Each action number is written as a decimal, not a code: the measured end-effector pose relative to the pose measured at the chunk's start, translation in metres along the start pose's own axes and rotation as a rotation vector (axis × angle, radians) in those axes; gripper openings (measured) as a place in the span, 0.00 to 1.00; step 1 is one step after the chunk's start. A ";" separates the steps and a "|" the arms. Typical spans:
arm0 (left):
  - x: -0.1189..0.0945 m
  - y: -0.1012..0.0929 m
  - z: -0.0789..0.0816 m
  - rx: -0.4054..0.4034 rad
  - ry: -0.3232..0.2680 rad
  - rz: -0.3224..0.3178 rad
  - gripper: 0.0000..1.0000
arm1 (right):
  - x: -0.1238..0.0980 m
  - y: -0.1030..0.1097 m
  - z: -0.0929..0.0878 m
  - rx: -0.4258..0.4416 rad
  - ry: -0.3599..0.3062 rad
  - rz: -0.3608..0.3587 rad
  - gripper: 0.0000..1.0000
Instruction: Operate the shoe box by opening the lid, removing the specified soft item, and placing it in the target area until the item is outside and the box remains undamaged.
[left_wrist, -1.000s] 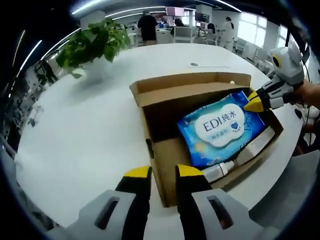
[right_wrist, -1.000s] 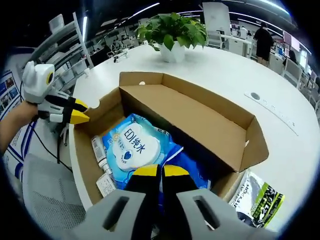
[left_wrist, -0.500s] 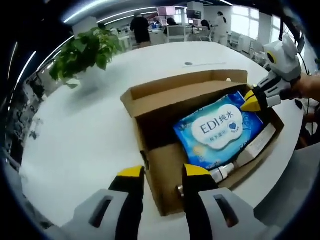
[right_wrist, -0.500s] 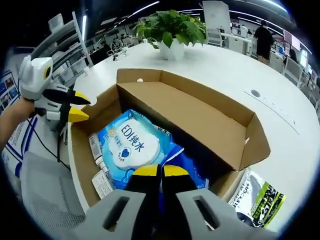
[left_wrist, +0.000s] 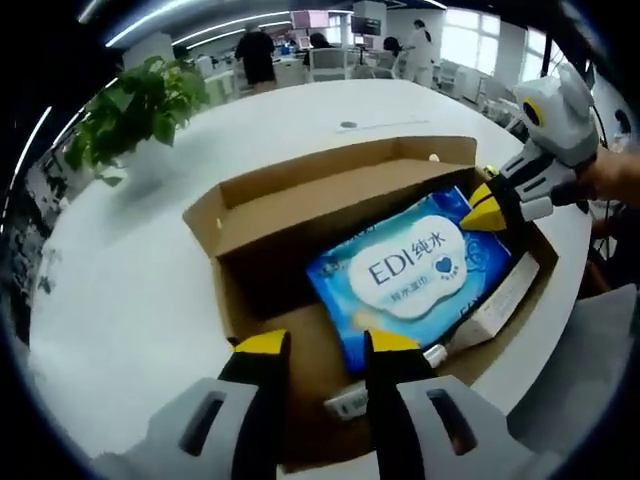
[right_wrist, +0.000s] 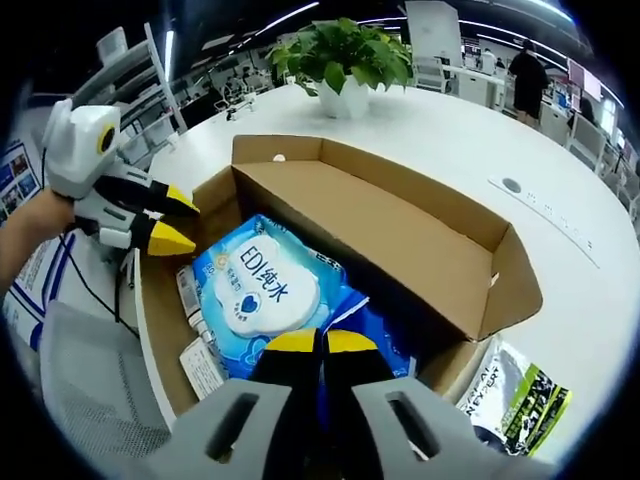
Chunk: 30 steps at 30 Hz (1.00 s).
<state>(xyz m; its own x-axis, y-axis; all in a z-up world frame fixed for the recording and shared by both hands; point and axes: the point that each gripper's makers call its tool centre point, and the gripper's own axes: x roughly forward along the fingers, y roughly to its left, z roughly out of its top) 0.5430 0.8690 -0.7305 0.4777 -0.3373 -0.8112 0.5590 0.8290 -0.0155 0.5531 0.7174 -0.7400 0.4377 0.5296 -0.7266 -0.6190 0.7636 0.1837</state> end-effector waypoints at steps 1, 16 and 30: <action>0.003 -0.001 -0.001 0.002 0.008 -0.008 0.28 | 0.000 0.000 0.000 -0.001 0.000 -0.001 0.00; 0.025 -0.029 -0.015 -0.072 0.112 -0.230 0.24 | 0.001 -0.001 -0.001 -0.002 0.000 0.000 0.00; 0.031 -0.026 -0.014 -0.177 0.100 -0.224 0.08 | 0.001 -0.001 -0.001 0.025 -0.006 -0.006 0.00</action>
<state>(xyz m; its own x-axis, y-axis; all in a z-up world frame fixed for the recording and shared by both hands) 0.5339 0.8427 -0.7632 0.2814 -0.4823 -0.8295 0.5119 0.8067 -0.2954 0.5531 0.7170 -0.7417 0.4454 0.5269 -0.7239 -0.5997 0.7759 0.1958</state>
